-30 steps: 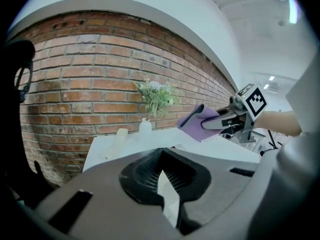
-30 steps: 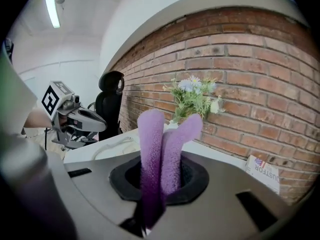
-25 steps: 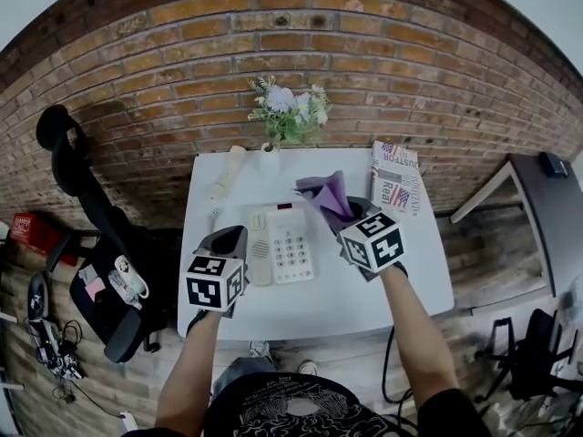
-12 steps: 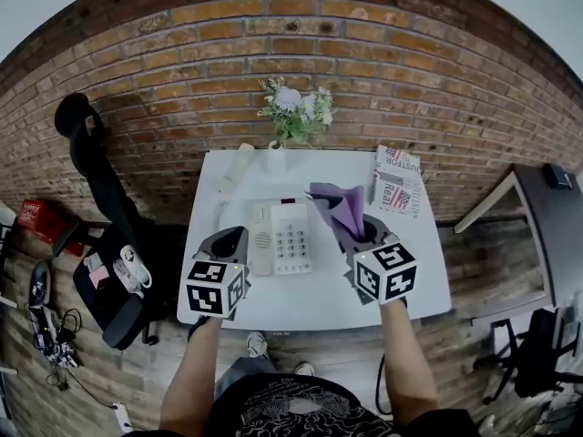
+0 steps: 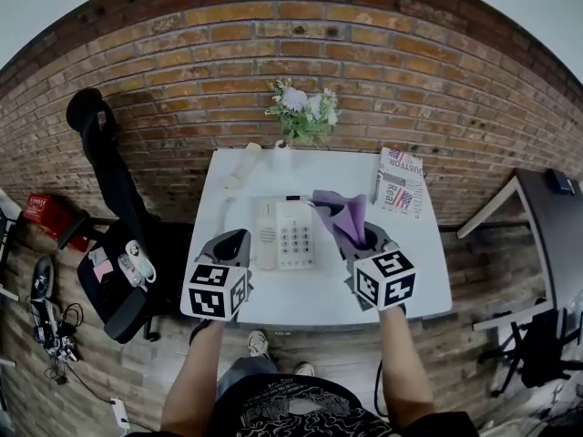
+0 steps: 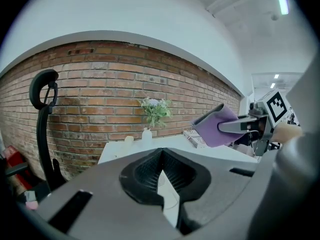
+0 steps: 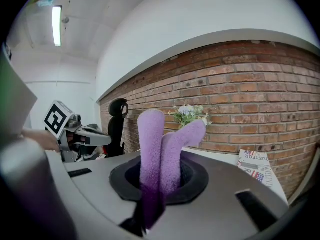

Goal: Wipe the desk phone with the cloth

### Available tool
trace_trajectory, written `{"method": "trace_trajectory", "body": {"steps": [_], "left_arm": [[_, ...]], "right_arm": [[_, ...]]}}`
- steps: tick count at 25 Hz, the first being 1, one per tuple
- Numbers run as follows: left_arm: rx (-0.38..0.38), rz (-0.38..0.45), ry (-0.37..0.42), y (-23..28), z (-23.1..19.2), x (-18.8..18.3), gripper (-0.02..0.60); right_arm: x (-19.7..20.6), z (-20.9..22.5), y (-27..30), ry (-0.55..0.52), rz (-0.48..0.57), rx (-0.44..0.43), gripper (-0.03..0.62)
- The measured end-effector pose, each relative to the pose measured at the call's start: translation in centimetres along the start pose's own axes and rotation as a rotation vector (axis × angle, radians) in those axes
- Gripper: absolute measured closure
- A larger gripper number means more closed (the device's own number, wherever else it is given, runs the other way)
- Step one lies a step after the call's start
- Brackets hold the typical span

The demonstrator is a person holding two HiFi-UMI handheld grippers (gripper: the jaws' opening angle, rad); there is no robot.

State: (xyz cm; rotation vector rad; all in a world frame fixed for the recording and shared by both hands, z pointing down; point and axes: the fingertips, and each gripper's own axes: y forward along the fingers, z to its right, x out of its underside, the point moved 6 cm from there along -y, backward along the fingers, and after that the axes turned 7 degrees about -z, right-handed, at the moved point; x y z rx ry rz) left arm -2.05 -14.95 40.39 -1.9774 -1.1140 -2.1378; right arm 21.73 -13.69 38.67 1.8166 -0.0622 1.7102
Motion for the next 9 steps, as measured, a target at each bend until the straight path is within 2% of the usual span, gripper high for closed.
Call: {"method": "trace_trajectory", "body": {"steps": [9], "left_arm": [[-0.002, -0.002, 0.000, -0.91, 0.57, 0.69, 0.575]], "right_arm": [[0.36, -0.96, -0.61, 0.012, 0.012, -0.029, 0.549]]}}
